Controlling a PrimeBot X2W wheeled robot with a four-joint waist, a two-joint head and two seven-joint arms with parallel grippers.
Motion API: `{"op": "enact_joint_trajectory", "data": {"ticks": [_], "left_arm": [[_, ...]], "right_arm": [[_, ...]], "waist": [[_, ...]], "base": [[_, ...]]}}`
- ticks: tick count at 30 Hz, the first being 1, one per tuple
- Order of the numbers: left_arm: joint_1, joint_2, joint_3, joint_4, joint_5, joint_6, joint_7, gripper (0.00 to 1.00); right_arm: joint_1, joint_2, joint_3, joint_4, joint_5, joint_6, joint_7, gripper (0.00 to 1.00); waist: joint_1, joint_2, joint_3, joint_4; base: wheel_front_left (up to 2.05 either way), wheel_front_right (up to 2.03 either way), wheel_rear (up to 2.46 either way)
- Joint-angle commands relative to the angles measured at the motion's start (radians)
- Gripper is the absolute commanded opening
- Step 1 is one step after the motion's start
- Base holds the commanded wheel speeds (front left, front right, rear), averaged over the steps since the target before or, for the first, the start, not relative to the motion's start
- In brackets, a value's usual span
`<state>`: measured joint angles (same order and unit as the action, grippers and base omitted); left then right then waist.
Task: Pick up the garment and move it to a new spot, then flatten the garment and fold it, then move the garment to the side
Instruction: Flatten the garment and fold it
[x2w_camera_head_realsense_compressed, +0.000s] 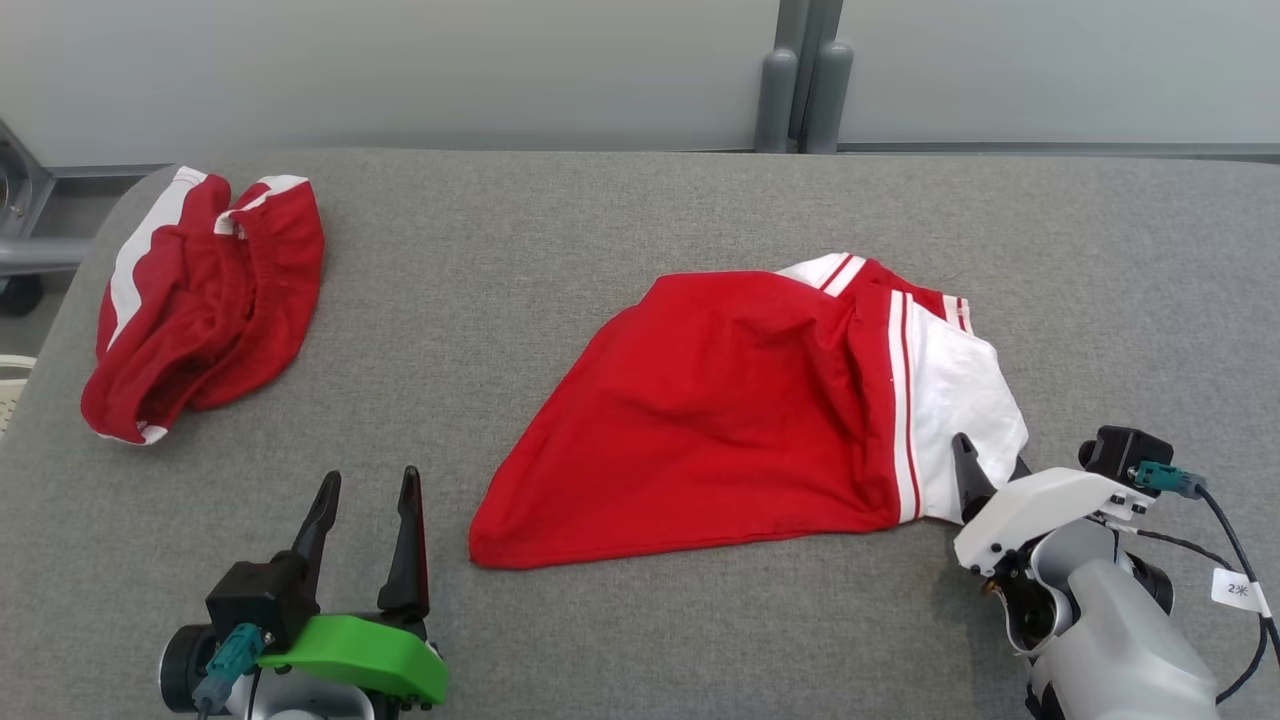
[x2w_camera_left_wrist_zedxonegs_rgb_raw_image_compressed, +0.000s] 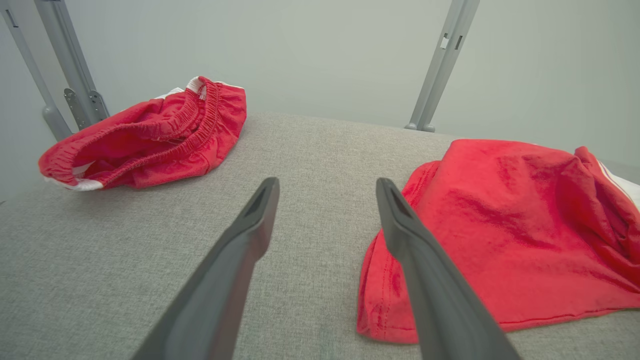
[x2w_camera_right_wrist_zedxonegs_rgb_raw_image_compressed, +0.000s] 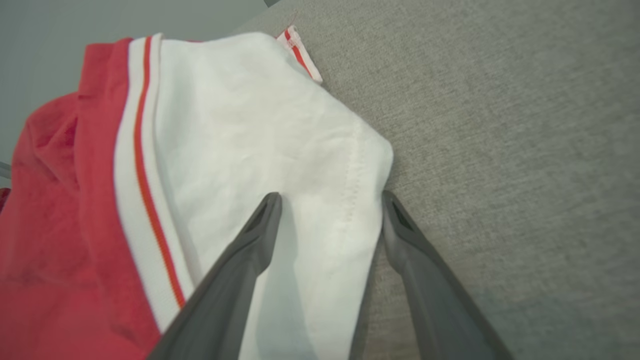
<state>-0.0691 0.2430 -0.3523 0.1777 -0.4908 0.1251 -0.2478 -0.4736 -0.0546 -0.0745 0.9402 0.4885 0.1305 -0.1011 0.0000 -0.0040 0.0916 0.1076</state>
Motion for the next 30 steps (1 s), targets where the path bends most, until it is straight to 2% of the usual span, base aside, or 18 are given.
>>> {"op": "enact_joint_trajectory", "data": {"ticks": [1, 2, 3, 13, 18, 26, 30], "left_arm": [[0.010, 0.007, 0.005, -0.003, -0.001, 0.007, -0.003, 1.00], [0.011, 0.008, 0.006, -0.003, -0.002, 0.008, -0.003, 1.00], [0.011, 0.009, 0.007, -0.003, -0.003, 0.008, -0.002, 1.00], [0.018, 0.013, 0.001, -0.001, -0.008, 0.013, 0.001, 1.00], [0.021, 0.013, -0.003, 0.000, -0.012, 0.013, -0.001, 1.00], [0.028, 0.011, -0.011, -0.004, -0.017, 0.017, 0.002, 1.00], [0.031, 0.012, -0.014, -0.003, -0.018, 0.016, 0.003, 1.00]], "right_arm": [[0.008, -0.002, 0.007, -0.002, 0.013, 0.000, 0.007, 0.26], [0.009, -0.001, 0.011, -0.004, 0.026, 0.000, 0.006, 0.16], [0.010, -0.001, 0.016, -0.008, 0.033, 0.000, 0.000, 0.00], [0.053, -0.017, 0.049, -0.074, 0.018, 0.000, -0.093, 0.00], [0.120, -0.016, 0.007, -0.139, 0.005, 0.000, -0.118, 0.00], [0.234, -0.006, -0.121, -0.196, -0.050, 0.000, -0.114, 0.00], [0.259, -0.002, -0.134, -0.208, -0.069, 0.000, -0.102, 0.00]], "waist": [[0.0000, 0.0040, 0.001, -0.003], [0.0000, 0.0040, 0.001, -0.006], [0.0000, 0.0040, 0.000, -0.010], [0.0000, 0.0040, -0.014, -0.074], [0.0000, 0.0040, -0.024, -0.109], [0.0000, 0.0040, -0.036, -0.143], [0.0000, 0.0040, -0.042, -0.150]], "base": [[0.00, 0.00, 0.00], [0.00, 0.00, 0.00], [0.00, 0.00, 0.00], [0.00, 0.00, 0.00], [0.00, 0.00, 0.00], [0.00, 0.00, 0.00], [0.00, 0.00, 0.00]]}}
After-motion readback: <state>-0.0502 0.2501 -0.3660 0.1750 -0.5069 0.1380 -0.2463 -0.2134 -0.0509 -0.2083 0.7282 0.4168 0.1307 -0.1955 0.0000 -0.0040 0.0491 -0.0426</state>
